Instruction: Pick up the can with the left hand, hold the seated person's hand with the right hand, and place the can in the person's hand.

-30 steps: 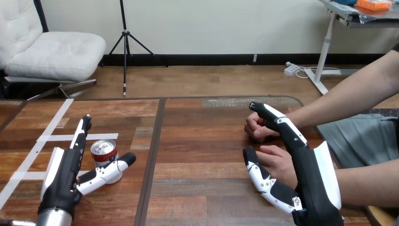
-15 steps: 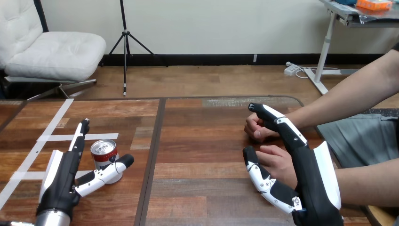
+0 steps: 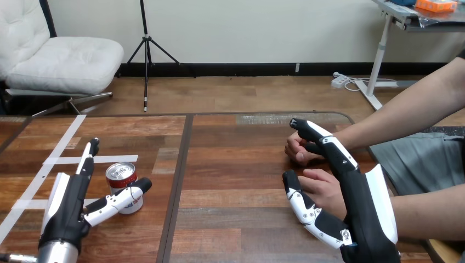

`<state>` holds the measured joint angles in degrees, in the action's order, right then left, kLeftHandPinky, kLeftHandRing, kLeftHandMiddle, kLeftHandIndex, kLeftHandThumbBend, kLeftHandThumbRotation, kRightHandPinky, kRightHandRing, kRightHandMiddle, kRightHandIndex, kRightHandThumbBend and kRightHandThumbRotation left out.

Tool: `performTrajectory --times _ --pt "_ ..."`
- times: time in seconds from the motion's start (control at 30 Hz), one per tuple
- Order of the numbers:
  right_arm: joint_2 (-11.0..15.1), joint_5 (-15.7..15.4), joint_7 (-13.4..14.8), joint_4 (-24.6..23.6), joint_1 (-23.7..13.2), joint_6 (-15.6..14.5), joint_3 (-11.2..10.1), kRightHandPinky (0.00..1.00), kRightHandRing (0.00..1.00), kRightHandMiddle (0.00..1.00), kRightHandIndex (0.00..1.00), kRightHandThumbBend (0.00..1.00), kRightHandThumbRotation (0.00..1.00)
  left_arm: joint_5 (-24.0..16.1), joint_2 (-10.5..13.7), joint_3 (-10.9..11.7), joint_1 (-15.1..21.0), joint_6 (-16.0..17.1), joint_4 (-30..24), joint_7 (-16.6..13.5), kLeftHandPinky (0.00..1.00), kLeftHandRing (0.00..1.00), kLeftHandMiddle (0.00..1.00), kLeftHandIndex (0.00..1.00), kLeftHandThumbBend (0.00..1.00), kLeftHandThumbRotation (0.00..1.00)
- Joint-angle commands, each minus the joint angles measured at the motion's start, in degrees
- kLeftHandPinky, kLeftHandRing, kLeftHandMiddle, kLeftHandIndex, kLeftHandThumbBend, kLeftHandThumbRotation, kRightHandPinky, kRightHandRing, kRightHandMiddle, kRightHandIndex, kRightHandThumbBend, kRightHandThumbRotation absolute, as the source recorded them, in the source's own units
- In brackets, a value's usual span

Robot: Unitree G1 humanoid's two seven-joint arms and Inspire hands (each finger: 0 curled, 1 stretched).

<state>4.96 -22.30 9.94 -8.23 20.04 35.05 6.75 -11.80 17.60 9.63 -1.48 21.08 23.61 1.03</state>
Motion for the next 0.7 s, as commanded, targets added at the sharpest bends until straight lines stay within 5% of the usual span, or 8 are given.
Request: performTrajectory --times 0.0,0.67 --pt "0.2 1.2 -0.1 0.3 -3.4 1.6 0.0 0.81 0.85 0.86 0.83 0.25 0.00 -0.8 1.7 -1.0 5.4 0.1 1.7 -1.2 1.00 1.00 1.00 1.00 1.00 0.52" --pt "0.0 0.7 -0.1 -0.3 -2.8 1.1 0.0 0.81 0.86 0.86 0.83 0.24 0.00 -3.9 3.5 -2.1 9.2 -0.1 7.6 -3.5 1.00 1.00 1.00 1.00 1.00 0.50"
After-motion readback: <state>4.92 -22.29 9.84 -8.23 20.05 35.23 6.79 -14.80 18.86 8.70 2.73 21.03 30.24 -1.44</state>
